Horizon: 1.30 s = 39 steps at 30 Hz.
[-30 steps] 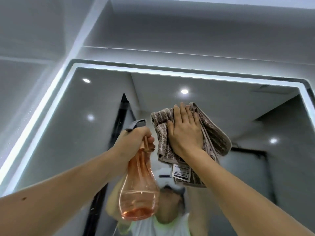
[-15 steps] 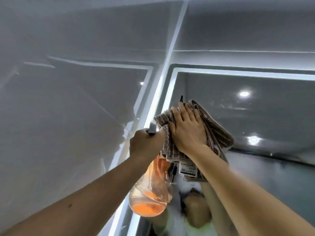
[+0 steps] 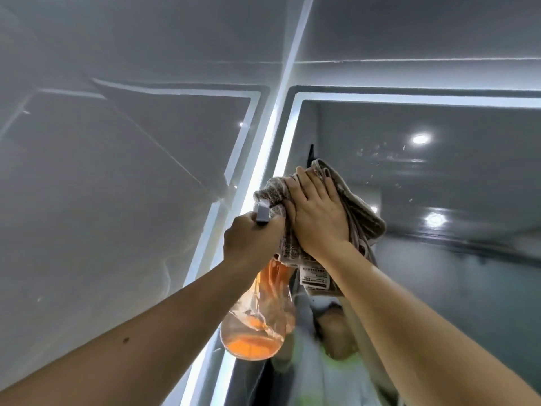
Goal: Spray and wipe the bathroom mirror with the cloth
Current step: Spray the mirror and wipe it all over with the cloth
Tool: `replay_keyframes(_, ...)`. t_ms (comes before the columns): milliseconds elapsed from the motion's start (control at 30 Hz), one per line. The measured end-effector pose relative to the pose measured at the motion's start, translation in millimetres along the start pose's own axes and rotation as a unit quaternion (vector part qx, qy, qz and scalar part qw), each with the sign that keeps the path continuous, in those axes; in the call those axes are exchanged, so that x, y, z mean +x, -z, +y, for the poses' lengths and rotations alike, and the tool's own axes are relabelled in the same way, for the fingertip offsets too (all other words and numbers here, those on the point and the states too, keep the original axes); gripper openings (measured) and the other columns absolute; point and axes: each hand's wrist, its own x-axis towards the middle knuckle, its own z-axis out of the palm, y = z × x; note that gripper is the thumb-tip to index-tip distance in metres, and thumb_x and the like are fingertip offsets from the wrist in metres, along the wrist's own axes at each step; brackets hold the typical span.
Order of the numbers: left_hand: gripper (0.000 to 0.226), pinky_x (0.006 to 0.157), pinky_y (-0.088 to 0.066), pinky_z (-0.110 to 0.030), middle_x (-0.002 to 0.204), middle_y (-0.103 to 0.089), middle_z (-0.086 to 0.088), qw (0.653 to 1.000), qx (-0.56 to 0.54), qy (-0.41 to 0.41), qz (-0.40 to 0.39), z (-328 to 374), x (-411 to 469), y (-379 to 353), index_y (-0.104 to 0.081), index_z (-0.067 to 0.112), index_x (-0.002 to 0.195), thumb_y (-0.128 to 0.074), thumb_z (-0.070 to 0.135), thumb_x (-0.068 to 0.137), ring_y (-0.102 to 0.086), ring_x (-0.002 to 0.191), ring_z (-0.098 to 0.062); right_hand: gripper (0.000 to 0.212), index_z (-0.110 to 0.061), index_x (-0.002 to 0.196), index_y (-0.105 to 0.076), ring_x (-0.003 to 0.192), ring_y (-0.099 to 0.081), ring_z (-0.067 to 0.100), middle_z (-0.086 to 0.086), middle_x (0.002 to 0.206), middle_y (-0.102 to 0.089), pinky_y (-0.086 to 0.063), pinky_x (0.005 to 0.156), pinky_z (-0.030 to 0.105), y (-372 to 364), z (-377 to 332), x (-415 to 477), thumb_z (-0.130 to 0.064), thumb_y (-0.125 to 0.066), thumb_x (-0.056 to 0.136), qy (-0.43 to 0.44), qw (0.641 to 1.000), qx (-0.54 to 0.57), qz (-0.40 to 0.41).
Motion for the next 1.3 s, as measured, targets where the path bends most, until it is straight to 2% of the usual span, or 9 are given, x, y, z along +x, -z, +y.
replay_keyframes(267, 0.021, 0.052, -0.035, -0.027, 0.061, -0.055, -0.003, 0.999, 0.004, -0.022, -0.046, 12, -57, -57, -0.059, 0.016, 0.064, -0.055, 0.024, 0.083, -0.048, 0.058, -0.017, 0.051, -0.019, 0.147, 0.001, 0.142, 0.007, 0.017, 0.001, 0.156, 0.002, 0.016, 0.110, 0.034, 19, 58, -58, -0.036, -0.009, 0.099, -0.006, 0.999, -0.018, -0.026)
replay_keyframes(400, 0.023, 0.048, -0.037, -0.024, 0.060, -0.053, -0.002, 0.997, 0.003, -0.028, -0.072, 24, -105, -109, -0.054, 0.016, 0.061, -0.056, 0.022, 0.083, -0.046, 0.057, -0.017, 0.051, -0.019, 0.146, 0.003, 0.142, 0.009, 0.015, 0.000, 0.156, 0.005, 0.016, 0.111, 0.034, 30, 117, -105, -0.035, -0.008, 0.099, -0.032, 0.999, -0.011, -0.022)
replay_keyframes(567, 0.026, 0.056, -0.041, -0.029, 0.052, -0.056, 0.004, 0.992, -0.013, -0.028, -0.123, 39, -162, -184, -0.056, 0.020, 0.049, -0.058, 0.026, 0.075, -0.052, 0.058, -0.019, 0.051, -0.020, 0.146, 0.004, 0.142, 0.009, 0.014, -0.001, 0.155, 0.007, 0.012, 0.113, 0.035, 52, 205, -176, -0.034, -0.011, 0.099, -0.072, 0.997, -0.004, -0.023)
replay_keyframes(667, 0.016, 0.067, -0.050, -0.037, 0.070, -0.066, -0.010, 0.990, -0.031, -0.011, -0.135, 51, -195, -234, -0.060, 0.021, 0.054, -0.058, 0.034, 0.064, -0.064, 0.071, -0.029, 0.052, -0.020, 0.146, 0.005, 0.141, 0.011, 0.014, -0.002, 0.155, 0.008, 0.012, 0.113, 0.035, 69, 267, -219, -0.033, -0.012, 0.099, -0.090, 0.996, -0.008, -0.025)
replay_keyframes(800, 0.025, 0.056, -0.038, -0.029, 0.055, -0.053, -0.001, 0.984, -0.069, 0.001, -0.161, 63, -247, -300, -0.051, 0.019, 0.052, -0.057, 0.024, 0.076, -0.049, 0.054, -0.020, 0.052, -0.019, 0.146, 0.006, 0.141, 0.012, 0.014, -0.001, 0.155, 0.008, 0.015, 0.111, 0.033, 94, 343, -270, -0.032, -0.013, 0.100, -0.103, 0.994, -0.028, -0.033)
replay_keyframes(933, 0.018, 0.064, -0.040, -0.036, 0.057, -0.056, -0.003, 0.983, -0.093, 0.010, -0.157, 73, -290, -359, -0.058, 0.020, 0.056, -0.058, 0.027, 0.073, -0.053, 0.063, -0.023, 0.052, -0.019, 0.146, 0.004, 0.141, 0.011, 0.014, -0.001, 0.155, 0.006, 0.015, 0.111, 0.032, 112, 408, -312, -0.031, -0.014, 0.100, -0.108, 0.993, -0.035, -0.036)
replay_keyframes(1033, 0.023, 0.062, -0.038, -0.034, 0.058, -0.052, -0.003, 0.980, -0.097, -0.004, -0.175, 83, -315, -395, -0.054, 0.019, 0.056, -0.056, 0.021, 0.078, -0.050, 0.061, -0.021, 0.051, -0.020, 0.146, 0.003, 0.141, 0.010, 0.013, -0.002, 0.156, 0.004, 0.013, 0.111, 0.031, 122, 449, -343, -0.031, -0.014, 0.099, -0.122, 0.991, -0.036, -0.044)
replay_keyframes(1200, 0.017, 0.065, -0.040, -0.041, 0.064, -0.059, -0.009, 0.968, -0.120, 0.037, -0.216, 93, -336, -430, -0.061, 0.016, 0.052, -0.056, 0.028, 0.063, -0.053, 0.066, -0.026, 0.065, -0.020, 0.146, -0.004, 0.142, 0.004, 0.014, -0.002, 0.155, -0.005, 0.011, 0.113, 0.032, 126, 482, -380, -0.039, 0.005, 0.085, -0.159, 0.986, -0.043, -0.027)
replay_keyframes(1300, 0.015, 0.065, -0.038, -0.040, 0.065, -0.058, -0.010, 0.965, -0.129, 0.039, -0.226, 93, -338, -435, -0.059, 0.016, 0.052, -0.056, 0.027, 0.062, -0.051, 0.067, -0.026, 0.068, -0.022, 0.147, -0.006, 0.142, 0.004, 0.016, -0.002, 0.155, -0.005, 0.014, 0.110, 0.032, 123, 477, -387, -0.040, 0.007, 0.082, -0.196, 0.979, -0.051, -0.012)
